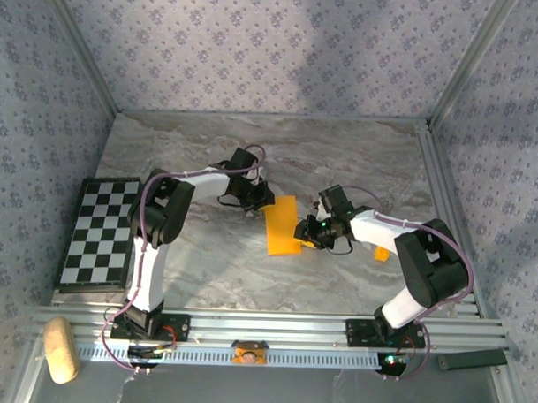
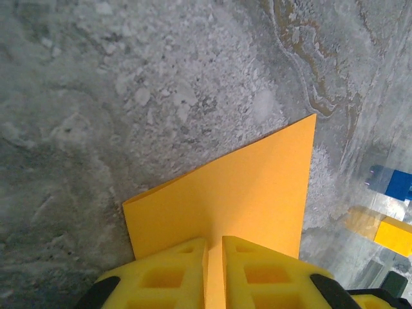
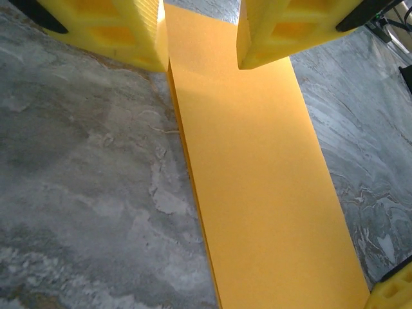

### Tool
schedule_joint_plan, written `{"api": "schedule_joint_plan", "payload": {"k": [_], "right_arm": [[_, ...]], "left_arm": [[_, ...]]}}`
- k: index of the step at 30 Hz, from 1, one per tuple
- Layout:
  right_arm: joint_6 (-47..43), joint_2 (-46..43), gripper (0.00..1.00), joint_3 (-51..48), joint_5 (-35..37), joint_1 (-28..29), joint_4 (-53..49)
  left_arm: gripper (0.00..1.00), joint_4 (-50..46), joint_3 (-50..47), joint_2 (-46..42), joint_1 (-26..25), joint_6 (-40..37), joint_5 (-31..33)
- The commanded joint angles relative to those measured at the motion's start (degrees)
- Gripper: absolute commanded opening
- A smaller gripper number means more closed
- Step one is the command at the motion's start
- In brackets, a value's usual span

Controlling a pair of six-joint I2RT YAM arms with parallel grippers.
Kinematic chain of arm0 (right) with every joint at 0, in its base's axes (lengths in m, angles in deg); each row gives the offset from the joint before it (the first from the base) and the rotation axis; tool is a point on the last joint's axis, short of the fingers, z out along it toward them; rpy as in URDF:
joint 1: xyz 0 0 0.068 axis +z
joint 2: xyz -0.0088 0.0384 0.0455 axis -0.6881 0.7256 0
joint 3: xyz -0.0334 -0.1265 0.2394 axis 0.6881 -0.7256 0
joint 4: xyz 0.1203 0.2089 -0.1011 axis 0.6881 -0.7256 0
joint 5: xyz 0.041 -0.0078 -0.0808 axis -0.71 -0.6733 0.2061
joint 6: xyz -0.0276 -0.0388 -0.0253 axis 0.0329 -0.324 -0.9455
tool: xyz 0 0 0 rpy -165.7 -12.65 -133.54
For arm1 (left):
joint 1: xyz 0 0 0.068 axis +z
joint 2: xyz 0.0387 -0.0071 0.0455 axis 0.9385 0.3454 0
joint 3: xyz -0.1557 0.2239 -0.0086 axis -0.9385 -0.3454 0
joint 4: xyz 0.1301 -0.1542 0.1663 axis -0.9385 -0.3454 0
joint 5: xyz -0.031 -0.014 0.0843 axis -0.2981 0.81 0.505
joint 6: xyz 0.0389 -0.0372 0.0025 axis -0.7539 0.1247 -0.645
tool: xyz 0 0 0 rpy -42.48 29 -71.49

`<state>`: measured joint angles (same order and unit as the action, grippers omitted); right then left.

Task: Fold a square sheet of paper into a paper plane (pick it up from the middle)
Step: Fold the triangle a second time at the center of the table.

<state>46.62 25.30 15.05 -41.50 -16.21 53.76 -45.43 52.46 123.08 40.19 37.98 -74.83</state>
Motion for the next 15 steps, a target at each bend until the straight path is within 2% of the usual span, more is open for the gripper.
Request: {"api": "schedule_joint_plan", "payload": {"k": [1,9,15], "right_arm": [[1.81,-1.7,0.36,-1.46,0.79,0.26,-1.56],[2.33,-2.21,0.38,-2.58,-1.52,0.44,-1.21],[2.7,-0.21,0.35,-1.59,-3.08,0.55,-0.77]], "left_arm": [[0.14,-0.14,-2.03,1.2,0.69,-1.57,0.08],[0.14,0.77,-4.43,0.7,0.81,-1.5,0.36],[0.14,0.31,-3.8,0.94,0.85,-1.91,0.41]]}}
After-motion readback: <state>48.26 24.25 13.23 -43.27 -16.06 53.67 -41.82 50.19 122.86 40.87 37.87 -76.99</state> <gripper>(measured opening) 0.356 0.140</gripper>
